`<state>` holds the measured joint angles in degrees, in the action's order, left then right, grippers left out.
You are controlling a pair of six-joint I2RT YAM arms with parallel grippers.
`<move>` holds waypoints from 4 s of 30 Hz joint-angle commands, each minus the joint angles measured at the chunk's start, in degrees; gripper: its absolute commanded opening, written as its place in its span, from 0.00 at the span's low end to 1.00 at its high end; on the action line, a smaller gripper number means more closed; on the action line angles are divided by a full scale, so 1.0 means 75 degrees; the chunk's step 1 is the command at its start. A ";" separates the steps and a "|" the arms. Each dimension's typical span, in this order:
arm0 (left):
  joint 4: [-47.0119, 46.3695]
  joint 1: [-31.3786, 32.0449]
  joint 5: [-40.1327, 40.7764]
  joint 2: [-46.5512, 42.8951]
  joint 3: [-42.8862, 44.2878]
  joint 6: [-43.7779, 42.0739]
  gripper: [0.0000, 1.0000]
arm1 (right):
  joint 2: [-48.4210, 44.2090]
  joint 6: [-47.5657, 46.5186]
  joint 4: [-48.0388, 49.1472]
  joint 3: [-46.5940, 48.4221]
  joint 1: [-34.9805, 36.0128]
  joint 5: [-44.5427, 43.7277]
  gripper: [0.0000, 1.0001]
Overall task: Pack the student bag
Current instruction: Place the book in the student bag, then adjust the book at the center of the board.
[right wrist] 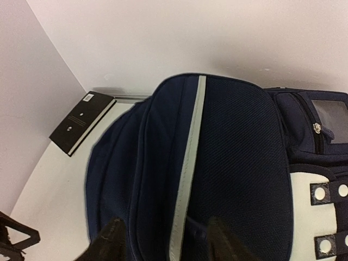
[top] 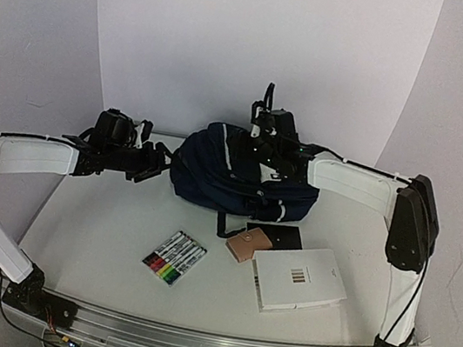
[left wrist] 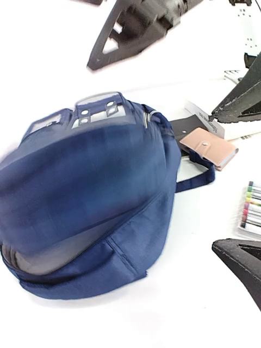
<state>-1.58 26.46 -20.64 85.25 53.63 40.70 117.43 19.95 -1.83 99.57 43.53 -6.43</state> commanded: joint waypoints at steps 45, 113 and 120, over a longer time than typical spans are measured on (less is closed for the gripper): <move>-0.0001 0.0253 0.0052 -0.1295 -0.1821 0.0755 0.82 | -0.1332 0.3645 -0.5087 -0.4270 0.3123 -0.3744 0.52; -0.3735 0.2644 -0.4993 0.4124 0.1642 0.3869 0.85 | -0.2856 0.1935 -0.2805 -0.3529 0.5033 -0.4623 0.00; -0.3045 0.2672 -0.4984 0.4069 0.1717 0.3600 0.49 | -0.3099 0.1903 -0.2686 -0.3840 0.5059 -0.4639 0.00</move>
<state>-27.83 45.64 -55.76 115.74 64.10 69.30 97.66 34.45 -25.75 71.85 81.37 -40.13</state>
